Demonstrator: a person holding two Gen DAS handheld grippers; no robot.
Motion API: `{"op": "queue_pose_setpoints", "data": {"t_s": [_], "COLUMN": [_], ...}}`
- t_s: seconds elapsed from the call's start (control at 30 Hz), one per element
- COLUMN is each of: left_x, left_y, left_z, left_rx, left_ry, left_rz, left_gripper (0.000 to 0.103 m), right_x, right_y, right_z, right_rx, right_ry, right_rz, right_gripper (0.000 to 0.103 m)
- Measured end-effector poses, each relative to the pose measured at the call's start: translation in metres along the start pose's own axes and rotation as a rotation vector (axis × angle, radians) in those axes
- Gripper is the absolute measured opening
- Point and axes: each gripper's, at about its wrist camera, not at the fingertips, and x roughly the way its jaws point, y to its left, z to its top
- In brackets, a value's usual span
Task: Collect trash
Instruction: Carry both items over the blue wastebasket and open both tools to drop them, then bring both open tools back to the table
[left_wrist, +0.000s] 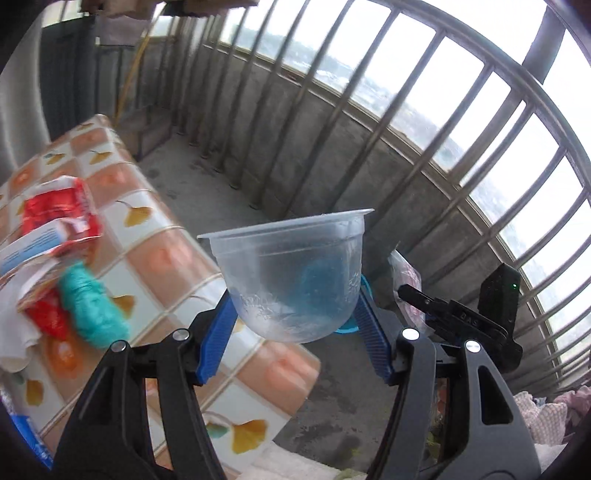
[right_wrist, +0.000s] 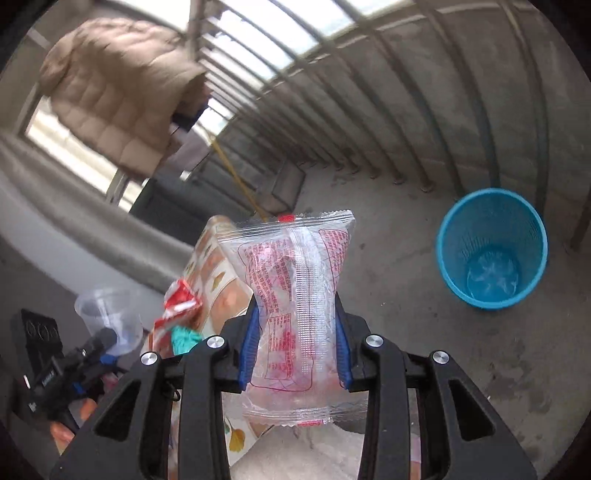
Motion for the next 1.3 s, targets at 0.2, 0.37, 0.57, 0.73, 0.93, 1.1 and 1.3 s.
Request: {"op": "queue_pose_setpoints", "data": {"t_s": [0.2,0.37,0.57,0.73,0.93,1.1,1.3], "left_x": [0.135,0.241,0.347,0.377,0.336,0.269,0.145], "left_y": [-0.069,-0.106,-0.125,-0.13,-0.124,-0.113,-0.088], "left_z": [0.021,0.022,0.022,0.026,0.026,0.025,0.015], "left_rx": [0.154,0.265,0.199,0.155,0.176,0.245,0.341], "left_ry": [0.185,0.321,0.463,0.489,0.428,0.368,0.164], "left_rz": [-0.051,-0.03,-0.094,-0.008,-0.059,-0.181,-0.143], "left_gripper": [0.06,0.06,0.065,0.071,0.074,0.074,0.076], "right_x": [0.037,0.068,0.104,0.105,0.086,0.051,0.029], "right_y": [-0.114,-0.202,-0.284,-0.317,-0.299,-0.246,-0.129], "right_z": [0.047,0.074,0.096,0.075,0.078,0.07,0.049], "right_rx": [0.359,0.564,0.734,0.85,0.698,0.468,0.094], "right_ry": [0.031,0.011,-0.026,-0.044,-0.075,-0.131,-0.151], "right_rz": [0.04,-0.005,-0.042,-0.064,-0.142,-0.234,-0.352], "right_gripper": [0.042,0.045,0.083,0.085,0.085,0.085,0.088]}}
